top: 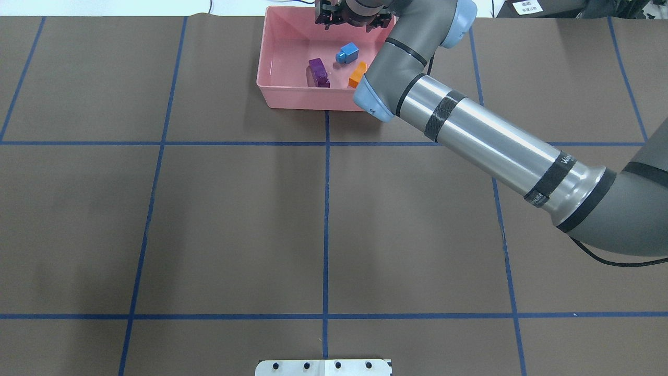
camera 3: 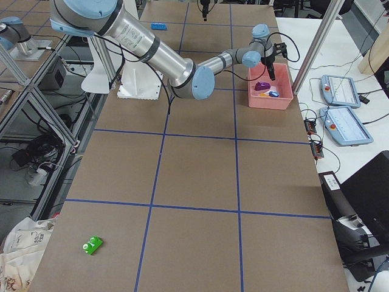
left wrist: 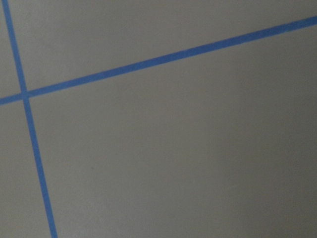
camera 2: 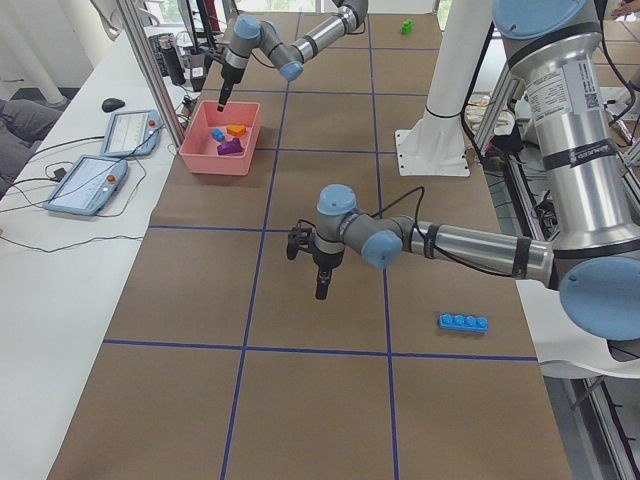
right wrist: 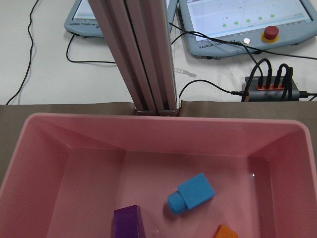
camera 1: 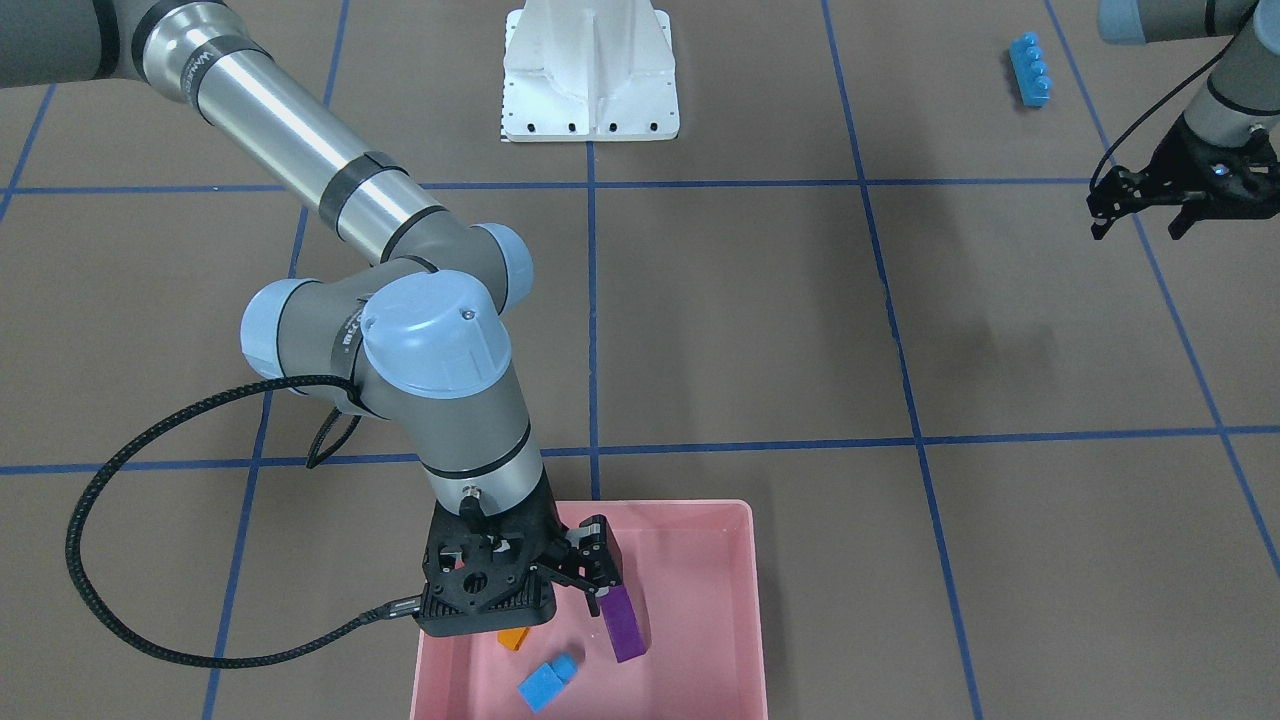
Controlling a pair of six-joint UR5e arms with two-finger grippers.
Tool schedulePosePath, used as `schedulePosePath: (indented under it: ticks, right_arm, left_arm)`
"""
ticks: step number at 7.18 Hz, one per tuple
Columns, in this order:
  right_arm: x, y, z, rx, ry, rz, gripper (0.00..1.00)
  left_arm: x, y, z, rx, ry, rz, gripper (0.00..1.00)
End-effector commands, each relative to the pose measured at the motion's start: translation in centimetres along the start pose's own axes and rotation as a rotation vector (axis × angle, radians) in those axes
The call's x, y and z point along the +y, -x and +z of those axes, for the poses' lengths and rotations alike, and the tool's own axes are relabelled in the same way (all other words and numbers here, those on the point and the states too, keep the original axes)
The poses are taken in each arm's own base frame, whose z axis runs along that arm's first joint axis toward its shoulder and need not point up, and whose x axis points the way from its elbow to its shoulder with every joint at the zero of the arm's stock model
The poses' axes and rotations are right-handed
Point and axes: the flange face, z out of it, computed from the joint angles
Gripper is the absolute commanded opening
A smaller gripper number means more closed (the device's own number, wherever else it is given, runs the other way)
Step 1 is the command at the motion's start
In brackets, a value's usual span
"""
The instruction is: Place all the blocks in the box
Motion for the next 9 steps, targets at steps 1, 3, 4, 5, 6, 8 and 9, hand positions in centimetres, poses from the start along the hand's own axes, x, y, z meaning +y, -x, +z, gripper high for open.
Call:
schedulePosePath:
  ticks: [1,3,4,5,6,8,9]
  right_arm:
    - [-0.9,1.0,-4.8,0.026,0.108,0.038,0.99]
    - [-1.4,-0.1,-10.2,0.109,0.227,0.094,0.99]
    - [0.2,-2.6,-10.8,0.155,0.263,0.051,1.00]
    - [1.9,-7.6,-11.6,0.192,0.293,-0.025,1.00]
    - [3.3,-13.6,-12.7,0.217,0.311,-0.087,1.00]
    - [6.7,-26.2,-15.1,0.208,0.390,-0.176,1.00]
    - [9.1,-31.4,-16.2,0.214,0.415,-0.208,1.00]
  left_arm:
    - [7.3,4.1,-0.3,0.065,0.046,-0.053,1.00]
    - [10.8,4.3,0.1,0.078,0.094,-0.088,1.00]
    - [11.8,3.6,0.4,0.090,0.119,-0.103,1.00]
    - [13.4,3.2,0.5,0.104,0.148,-0.114,1.00]
    - [14.8,2.6,0.5,0.125,0.169,-0.122,1.00]
    - [16.3,1.8,1.1,0.124,0.222,-0.118,1.00]
    - [17.7,1.6,1.6,0.107,0.280,-0.087,1.00]
